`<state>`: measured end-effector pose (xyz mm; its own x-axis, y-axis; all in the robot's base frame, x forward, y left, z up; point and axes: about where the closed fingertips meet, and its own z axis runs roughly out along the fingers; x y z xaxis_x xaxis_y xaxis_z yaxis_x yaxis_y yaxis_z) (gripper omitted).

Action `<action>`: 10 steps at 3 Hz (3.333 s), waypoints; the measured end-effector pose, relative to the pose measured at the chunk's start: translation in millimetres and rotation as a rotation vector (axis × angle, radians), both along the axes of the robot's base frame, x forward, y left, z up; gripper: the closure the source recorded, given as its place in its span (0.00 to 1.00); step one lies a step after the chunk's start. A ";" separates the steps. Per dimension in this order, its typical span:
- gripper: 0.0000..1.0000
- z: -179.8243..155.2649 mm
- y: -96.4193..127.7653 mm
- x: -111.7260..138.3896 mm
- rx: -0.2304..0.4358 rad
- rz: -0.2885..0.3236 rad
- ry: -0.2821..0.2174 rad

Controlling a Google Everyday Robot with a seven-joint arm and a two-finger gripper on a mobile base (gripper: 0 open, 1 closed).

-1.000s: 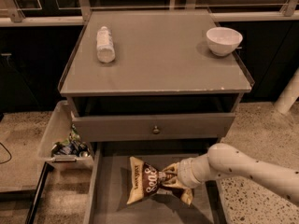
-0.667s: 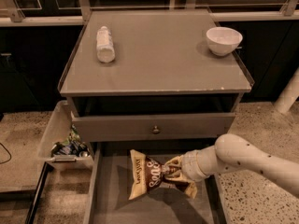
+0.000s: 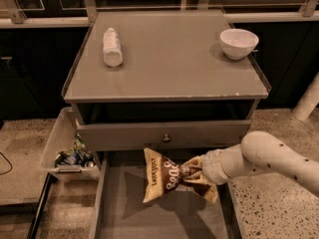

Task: Pick brown chip bag from middle drawer and place on counter

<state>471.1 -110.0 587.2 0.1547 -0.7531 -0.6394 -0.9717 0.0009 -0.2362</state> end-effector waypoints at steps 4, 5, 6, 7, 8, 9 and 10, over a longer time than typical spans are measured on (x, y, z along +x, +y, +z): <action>1.00 182.6 27.4 -9.0 -0.060 0.203 -0.231; 1.00 247.7 -0.6 5.1 -0.060 0.120 -0.300; 1.00 274.8 -10.0 13.6 -0.057 0.091 -0.337; 1.00 276.3 -7.3 12.2 -0.057 0.087 -0.348; 1.00 295.6 -7.9 22.5 -0.085 0.067 -0.412; 1.00 328.2 -11.5 52.9 -0.137 0.047 -0.487; 1.00 357.0 -14.9 99.5 -0.168 0.026 -0.544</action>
Offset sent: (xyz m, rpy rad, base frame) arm -0.0277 0.0461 0.1151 -0.0305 -0.1880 0.2500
